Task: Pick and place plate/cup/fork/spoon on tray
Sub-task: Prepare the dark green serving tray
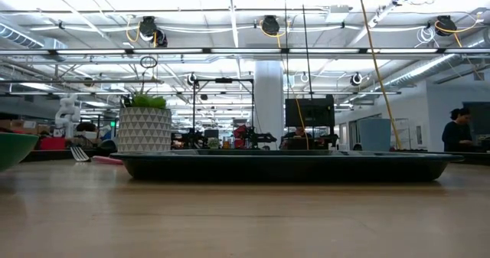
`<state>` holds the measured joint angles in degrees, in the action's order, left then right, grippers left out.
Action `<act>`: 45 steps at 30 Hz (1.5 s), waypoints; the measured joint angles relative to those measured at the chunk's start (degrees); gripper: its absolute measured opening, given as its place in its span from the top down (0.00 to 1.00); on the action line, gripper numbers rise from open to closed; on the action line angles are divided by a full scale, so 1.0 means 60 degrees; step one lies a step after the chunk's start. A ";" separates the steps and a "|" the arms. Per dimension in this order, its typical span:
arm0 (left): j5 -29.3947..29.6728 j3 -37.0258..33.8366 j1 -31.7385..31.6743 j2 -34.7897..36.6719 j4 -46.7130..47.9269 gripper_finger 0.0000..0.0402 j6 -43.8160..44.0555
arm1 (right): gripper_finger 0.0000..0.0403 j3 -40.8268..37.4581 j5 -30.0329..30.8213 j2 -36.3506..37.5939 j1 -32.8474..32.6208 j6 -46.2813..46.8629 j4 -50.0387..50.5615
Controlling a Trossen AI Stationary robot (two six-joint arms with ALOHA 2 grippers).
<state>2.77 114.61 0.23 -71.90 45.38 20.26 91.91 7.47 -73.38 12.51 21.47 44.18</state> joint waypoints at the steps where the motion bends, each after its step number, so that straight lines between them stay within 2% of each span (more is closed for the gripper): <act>1: 0.0136 0.0000 0.0000 0.0000 0.0036 0.95 0.0002 | 0.82 0.0265 0.0455 -0.0021 0.0123 -0.0081 0.1045; 5: 0.0671 0.0000 0.0000 0.0000 0.0136 0.95 -0.0038 | 0.73 0.0883 0.1749 -0.0276 0.0878 0.0248 0.3948; 10: 0.1053 0.0000 0.0000 0.0000 0.0454 0.95 -0.0045 | 0.63 0.0868 0.1763 -0.0738 0.2040 0.0448 0.5872; 13: 0.1095 0.0000 0.0000 0.0004 0.1204 0.95 -0.0160 | 0.58 0.0868 0.1753 -0.1297 0.2705 0.0294 0.6504; 19: 0.1754 0.0000 0.0000 0.0003 0.3307 0.95 0.0098 | 0.54 0.0868 0.1672 -0.2330 0.3553 -0.0166 0.6398; 21: 0.2118 0.0000 0.0000 0.0000 0.4136 0.95 0.0309 | 0.54 0.0865 0.1282 -0.2684 0.3802 -0.0190 0.6396; 24: 0.2828 0.0000 -0.0003 -0.0032 0.5625 0.95 0.0888 | 0.54 0.0861 0.0700 -0.3177 0.4062 -0.0239 0.6424; 28: 0.3056 -0.0004 -0.0137 -0.0243 0.7380 0.95 0.1741 | 0.54 0.0861 0.0756 -0.3549 0.4248 -0.0734 0.6531; 36: 0.2968 -0.0047 -0.0011 -0.0601 0.7045 0.95 0.1826 | 0.53 0.0857 0.0881 -0.3637 0.4817 -0.1403 0.6502; 41: 0.2976 -0.0055 -0.0044 -0.0995 0.6951 0.95 0.1387 | 0.52 0.0857 -0.1328 -0.3633 0.4437 -0.3297 0.6048; 45: 0.2972 -0.0051 -0.0044 -0.1224 0.6923 0.95 0.1033 | 0.52 0.0857 -0.1768 -0.3633 0.3305 -0.6077 0.5796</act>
<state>20.60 114.30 -0.03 -79.24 86.92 26.46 97.06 -3.14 -95.18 32.34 -15.00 78.95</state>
